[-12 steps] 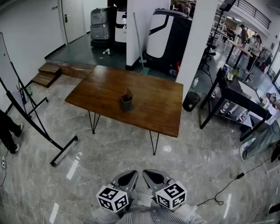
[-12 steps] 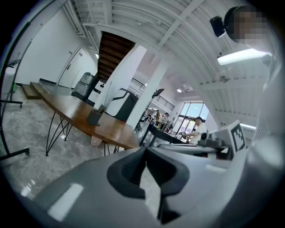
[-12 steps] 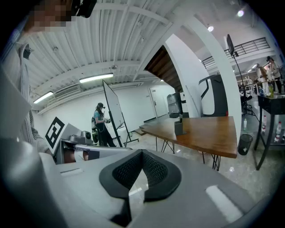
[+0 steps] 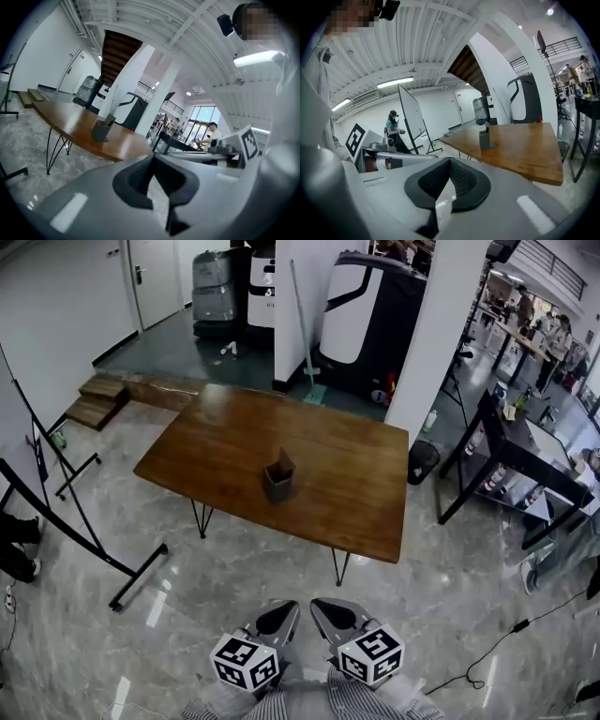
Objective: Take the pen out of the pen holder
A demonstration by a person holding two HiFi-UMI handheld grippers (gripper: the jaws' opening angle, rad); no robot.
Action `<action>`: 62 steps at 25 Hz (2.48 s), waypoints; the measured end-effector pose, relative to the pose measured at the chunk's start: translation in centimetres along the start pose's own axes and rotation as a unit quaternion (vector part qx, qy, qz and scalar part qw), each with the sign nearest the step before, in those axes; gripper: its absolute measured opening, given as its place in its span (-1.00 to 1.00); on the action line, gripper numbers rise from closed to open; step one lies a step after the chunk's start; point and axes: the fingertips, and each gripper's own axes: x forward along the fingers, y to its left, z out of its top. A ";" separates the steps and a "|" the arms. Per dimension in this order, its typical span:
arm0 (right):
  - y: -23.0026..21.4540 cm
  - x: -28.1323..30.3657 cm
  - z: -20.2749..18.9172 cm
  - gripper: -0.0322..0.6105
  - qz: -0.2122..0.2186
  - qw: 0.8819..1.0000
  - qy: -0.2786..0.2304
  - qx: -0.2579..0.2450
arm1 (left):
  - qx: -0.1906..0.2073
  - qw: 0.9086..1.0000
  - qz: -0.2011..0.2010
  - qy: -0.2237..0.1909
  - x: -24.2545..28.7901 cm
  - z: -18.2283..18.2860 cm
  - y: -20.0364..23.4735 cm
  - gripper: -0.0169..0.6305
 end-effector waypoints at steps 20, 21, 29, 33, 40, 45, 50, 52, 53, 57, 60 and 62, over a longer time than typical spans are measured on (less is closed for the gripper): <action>-11.6 16.9 9.2 -0.90 -0.035 0.998 0.017 0.040 | -0.024 0.998 -0.046 0.045 13.1 10.5 14.7 -0.92; -11.9 17.1 8.9 -0.90 -0.034 0.998 0.020 0.044 | -0.025 0.998 -0.043 0.048 13.5 10.4 15.1 -0.92; -13.8 18.4 8.2 -0.90 -0.021 0.997 0.045 0.060 | -0.035 0.998 -0.016 0.054 15.9 10.7 17.2 -0.92; -14.9 19.5 8.0 -0.90 -0.014 0.996 0.054 0.068 | -0.023 0.998 -0.013 0.061 17.5 10.5 18.0 -0.92; -16.3 20.7 6.4 -0.90 0.004 0.993 0.066 0.101 | 0.041 0.997 0.015 0.068 19.7 10.8 20.0 -0.92; -16.7 22.0 5.6 -0.90 0.022 0.991 0.073 0.112 | 0.106 0.991 0.050 0.061 20.6 11.4 21.5 -0.92; -17.4 22.6 5.0 -0.90 0.034 0.989 0.079 0.124 | 0.123 0.989 0.057 0.067 21.9 11.5 22.2 -0.74; -17.8 22.7 4.6 -0.90 0.038 0.987 0.084 0.130 | 0.130 0.987 0.057 0.072 22.4 11.5 22.3 -0.68; -18.0 22.8 4.5 -0.90 0.038 0.987 0.085 0.132 | 0.135 0.986 0.056 0.075 22.7 11.5 22.3 -0.65; -18.6 22.7 4.7 -0.90 0.038 0.986 0.081 0.138 | 0.170 0.980 0.063 0.083 23.3 11.8 22.5 -0.58; -19.1 22.5 4.5 -0.90 0.034 0.986 0.079 0.144 | 0.196 0.974 0.059 0.093 23.8 11.7 22.6 -0.55; -19.3 22.4 4.2 -0.90 0.031 0.985 0.080 0.147 | 0.215 0.970 0.052 0.102 24.1 11.4 22.7 -0.53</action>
